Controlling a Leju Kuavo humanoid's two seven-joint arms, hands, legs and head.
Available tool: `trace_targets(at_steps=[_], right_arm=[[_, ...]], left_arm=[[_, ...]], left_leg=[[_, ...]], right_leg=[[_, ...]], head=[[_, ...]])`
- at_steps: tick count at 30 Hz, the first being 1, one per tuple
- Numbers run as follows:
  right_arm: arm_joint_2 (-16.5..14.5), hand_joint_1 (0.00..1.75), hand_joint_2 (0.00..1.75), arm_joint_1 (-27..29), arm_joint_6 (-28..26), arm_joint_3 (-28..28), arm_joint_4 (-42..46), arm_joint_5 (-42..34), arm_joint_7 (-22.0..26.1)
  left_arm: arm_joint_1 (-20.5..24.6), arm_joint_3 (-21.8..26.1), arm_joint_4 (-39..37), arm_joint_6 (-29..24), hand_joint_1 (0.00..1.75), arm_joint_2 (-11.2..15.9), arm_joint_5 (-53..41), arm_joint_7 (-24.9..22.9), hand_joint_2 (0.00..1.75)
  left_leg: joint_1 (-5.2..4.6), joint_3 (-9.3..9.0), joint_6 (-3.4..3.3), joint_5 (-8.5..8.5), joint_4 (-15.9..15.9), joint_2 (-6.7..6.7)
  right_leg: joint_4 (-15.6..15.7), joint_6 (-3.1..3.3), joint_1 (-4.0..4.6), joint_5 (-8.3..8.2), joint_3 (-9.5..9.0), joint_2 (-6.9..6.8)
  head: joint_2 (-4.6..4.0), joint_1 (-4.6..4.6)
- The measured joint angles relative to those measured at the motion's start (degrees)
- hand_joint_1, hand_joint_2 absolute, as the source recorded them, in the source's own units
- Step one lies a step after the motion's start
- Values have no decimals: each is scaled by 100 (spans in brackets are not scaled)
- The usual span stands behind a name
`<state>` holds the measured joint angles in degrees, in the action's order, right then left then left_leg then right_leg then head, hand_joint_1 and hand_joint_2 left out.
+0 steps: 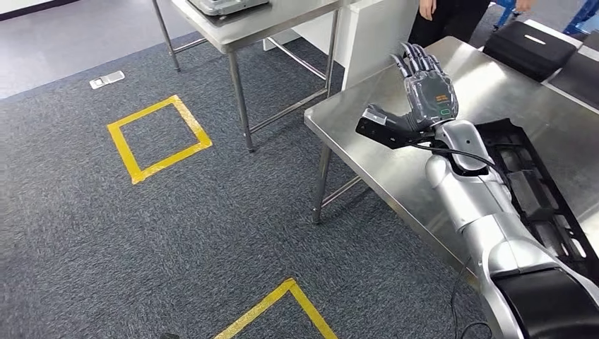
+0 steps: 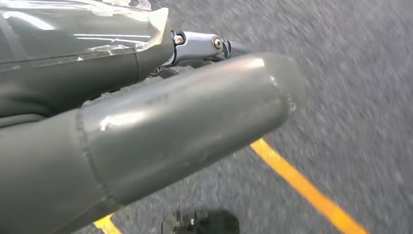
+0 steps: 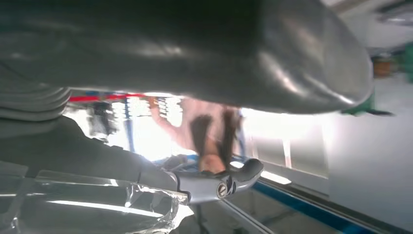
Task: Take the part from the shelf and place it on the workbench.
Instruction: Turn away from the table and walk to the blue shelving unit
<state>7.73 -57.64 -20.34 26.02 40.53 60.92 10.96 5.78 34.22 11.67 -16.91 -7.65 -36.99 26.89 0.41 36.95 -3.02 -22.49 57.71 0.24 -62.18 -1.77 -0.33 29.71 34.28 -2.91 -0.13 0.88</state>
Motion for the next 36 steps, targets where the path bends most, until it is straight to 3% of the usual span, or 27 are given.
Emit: trace_targets(at_steps=[2,3,4,5,7,8,10,12,13,15,17,19,20,22,24,29,31,33,34,35,36], right_arm=[[14,0,0,33,-42,14,-21,-14,-4],[19,0,0,60,-49,22,-34,-14,-10],[18,0,0,84,-50,31,-45,-11,-18],[14,0,0,98,-51,42,-51,-7,-29],[7,0,0,97,-51,66,-55,2,-55],[4,0,0,88,-51,78,-56,7,-67],[-4,0,0,78,-54,97,-60,16,-76],[-36,0,0,76,-59,113,-62,25,-78],[-61,0,0,71,-61,119,-62,29,-81],[-101,0,0,59,-73,125,-62,42,-87],[-125,0,0,58,-95,133,-74,53,-97],[-145,0,0,70,-127,145,-107,64,-113],[-159,0,0,79,-144,151,-128,72,-119],[-196,0,0,88,-168,163,-161,86,-122],[-215,0,0,88,-175,167,-173,93,-123],[-222,0,0,86,-177,170,-176,97,-123],[-246,0,0,80,-193,175,-185,111,-128],[-321,0,0,71,-221,194,-220,150,-157],[-368,0,0,67,-233,210,-246,170,-178],[-417,0,0,67,-257,232,-281,192,-206],[-448,0,0,99,-284,253,-347,208,-234]], left_arm=[[10,13,0,-11,0,0,5,-1,0],[9,15,0,-14,0,-3,5,-1,0],[1,17,0,-15,0,-6,5,-1,0],[-8,19,0,-17,0,-7,5,-1,0],[-19,20,0,-22,0,-9,4,1,0],[-18,20,0,-26,0,-9,4,2,0],[-25,21,0,-32,0,-9,3,4,0],[-50,25,0,-41,0,-6,4,4,0],[-65,31,0,-46,0,-2,7,5,0],[-78,53,0,-55,0,4,21,14,0],[-75,75,0,-61,0,3,35,37,0],[-79,96,0,-65,0,0,48,73,0],[-82,107,0,-70,0,1,64,89,0],[-86,133,0,-86,0,5,100,109,0],[-86,149,0,-96,0,7,117,115,0],[-86,156,0,-100,0,9,118,117,0],[-82,173,0,-111,0,11,140,134,0],[-84,213,0,-127,0,13,182,182,0],[-93,237,0,-132,0,12,197,208,0],[-102,264,0,-135,0,13,211,237,0],[-108,290,0,-136,0,15,219,258,0]], left_leg=[[-5,2,-32,6,-2,-137],[-6,2,-34,6,0,-218],[-8,2,-33,6,3,-297],[-8,1,-31,7,6,-371],[-3,2,-17,11,21,-516],[-9,10,3,9,34,-584],[-21,42,61,14,52,-690],[-11,75,126,36,40,-760],[-7,97,153,18,68,-702],[-5,249,207,-189,397,-405],[9,584,253,-556,1123,-118],[30,864,277,-739,1676,-52],[35,859,280,-682,1662,-37],[35,604,268,-404,1174,17],[34,423,258,-247,839,58],[30,338,251,-192,690,105],[-8,160,221,-142,366,299],[-57,45,155,-109,114,353],[-51,34,109,-85,87,257],[-44,26,55,-61,54,146],[-33,10,10,-37,23,-15]], right_leg=[[-792,44,-15,307,385,216],[-1126,39,-19,407,565,255],[-1255,12,-20,415,653,272],[-1139,-30,-23,325,620,283],[-381,-127,-57,-22,286,375],[2,-145,-71,-171,97,452],[393,-111,-77,-316,-87,534],[413,-29,-66,-342,-93,448],[423,10,-74,-358,-100,407],[444,103,-90,-373,-122,312],[446,164,-60,-358,-134,207],[444,181,-35,-343,-139,81],[443,187,-28,-337,-142,14],[442,196,-22,-324,-154,-96],[442,200,-21,-317,-161,-139],[442,194,-19,-310,-165,-152],[438,169,18,-289,-172,-198],[445,119,64,-260,-189,-314],[433,87,73,-233,-182,-327],[269,71,60,-139,-117,-222],[-206,56,42,42,116,-73]], head=[[0,-11],[0,-12],[0,-12],[0,-12],[0,-13],[0,-11],[0,-4],[0,-1],[0,0],[0,19],[0,37],[0,36],[0,37],[0,37],[0,37],[0,37],[0,39],[0,32],[0,23],[0,16],[0,7]])
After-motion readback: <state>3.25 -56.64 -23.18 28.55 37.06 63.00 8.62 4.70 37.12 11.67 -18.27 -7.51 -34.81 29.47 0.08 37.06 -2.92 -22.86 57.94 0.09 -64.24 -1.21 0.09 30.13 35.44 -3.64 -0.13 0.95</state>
